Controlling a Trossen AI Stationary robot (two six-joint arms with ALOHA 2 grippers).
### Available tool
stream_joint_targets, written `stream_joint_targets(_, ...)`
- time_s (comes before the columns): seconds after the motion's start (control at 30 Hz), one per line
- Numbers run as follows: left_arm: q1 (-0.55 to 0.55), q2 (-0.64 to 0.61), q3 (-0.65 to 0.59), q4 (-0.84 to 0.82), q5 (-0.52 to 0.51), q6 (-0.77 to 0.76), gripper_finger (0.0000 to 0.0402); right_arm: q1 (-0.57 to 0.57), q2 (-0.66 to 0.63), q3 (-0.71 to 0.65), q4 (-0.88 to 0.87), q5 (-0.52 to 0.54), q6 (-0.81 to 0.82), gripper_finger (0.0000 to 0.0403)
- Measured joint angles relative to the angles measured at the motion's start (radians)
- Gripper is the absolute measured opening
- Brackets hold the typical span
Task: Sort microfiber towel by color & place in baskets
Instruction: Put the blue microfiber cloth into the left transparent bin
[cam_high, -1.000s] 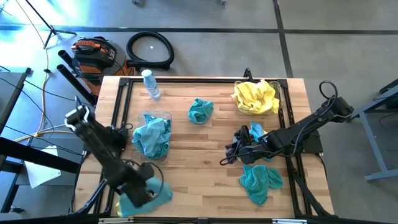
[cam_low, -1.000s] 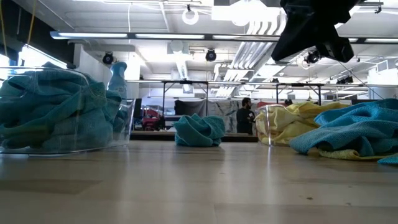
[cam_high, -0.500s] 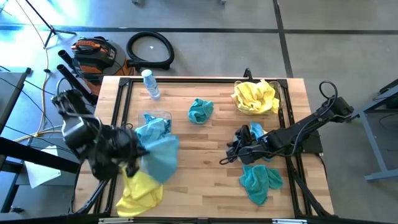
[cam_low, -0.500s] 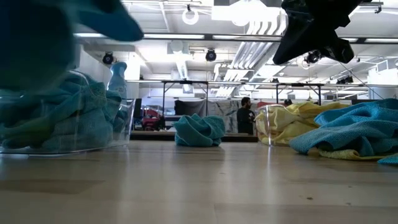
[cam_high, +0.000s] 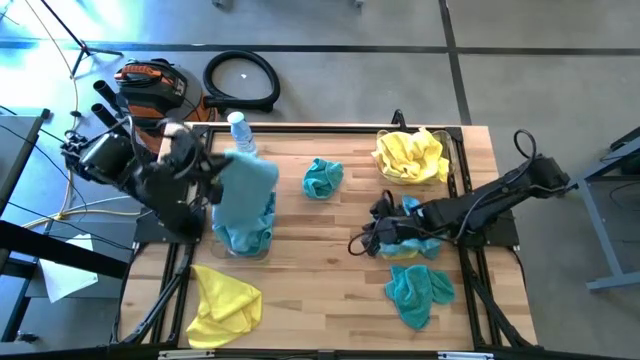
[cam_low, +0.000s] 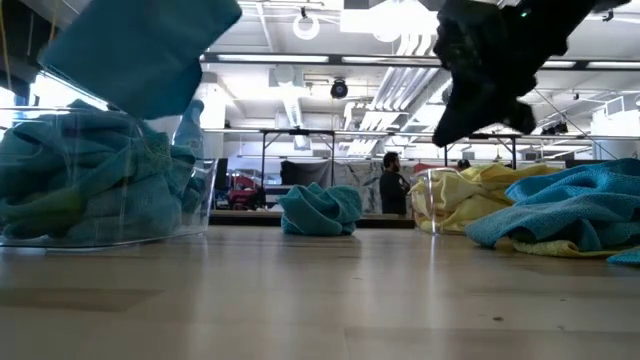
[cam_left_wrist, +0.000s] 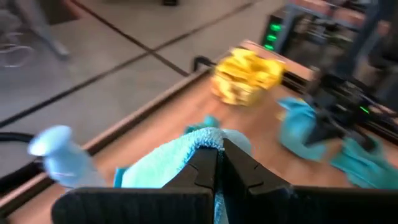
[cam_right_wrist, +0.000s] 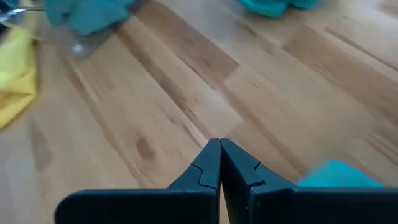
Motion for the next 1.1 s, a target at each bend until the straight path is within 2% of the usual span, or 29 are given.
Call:
stream_joint_targets(0.13, 0.111, 0.005, 0.0, 0.01, 0.035, 0.053, 0.0, -0.081, 0.0, -0.073, 0.186, -0.102, -0.108, 0.0)
stream_joint_targets(0.23, 0.157, 0.029, 0.0, 0.009, 0.147, 0.061, 0.0, -0.143, 0.0, -0.109, 0.281, -0.17, -0.155, 0.0)
stream_joint_targets(0.37, 0.166, 0.078, 0.0, -0.027, 0.325, -0.002, 0.0, -0.208, 0.0, -0.121, 0.313, -0.262, -0.222, 0.0)
stream_joint_targets(0.47, 0.165, 0.132, 0.0, -0.127, 0.443, -0.112, 0.0, -0.245, -0.001, -0.121, 0.311, -0.319, -0.268, 0.0)
stream_joint_targets(0.53, 0.166, 0.171, -0.002, -0.186, 0.495, -0.167, 0.0, -0.262, 0.0, -0.121, 0.312, -0.34, -0.292, 0.0)
stream_joint_targets(0.63, 0.176, 0.203, -0.033, -0.155, 0.568, -0.153, 0.0, -0.281, 0.0, -0.121, 0.312, -0.363, -0.32, 0.0)
stream_joint_targets(0.8, 0.262, 0.254, -0.102, -0.156, 0.584, -0.147, 0.0, -0.292, 0.0, -0.121, 0.312, -0.376, -0.339, 0.0)
stream_joint_targets(0.93, 0.338, 0.288, -0.188, -0.149, 0.583, -0.056, 0.0, -0.291, -0.001, -0.121, 0.312, -0.378, -0.346, 0.0)
stream_joint_targets(1.1, 0.401, 0.305, -0.324, -0.032, 0.571, 0.074, 0.0, -0.291, 0.0, -0.121, 0.312, -0.378, -0.341, 0.0)
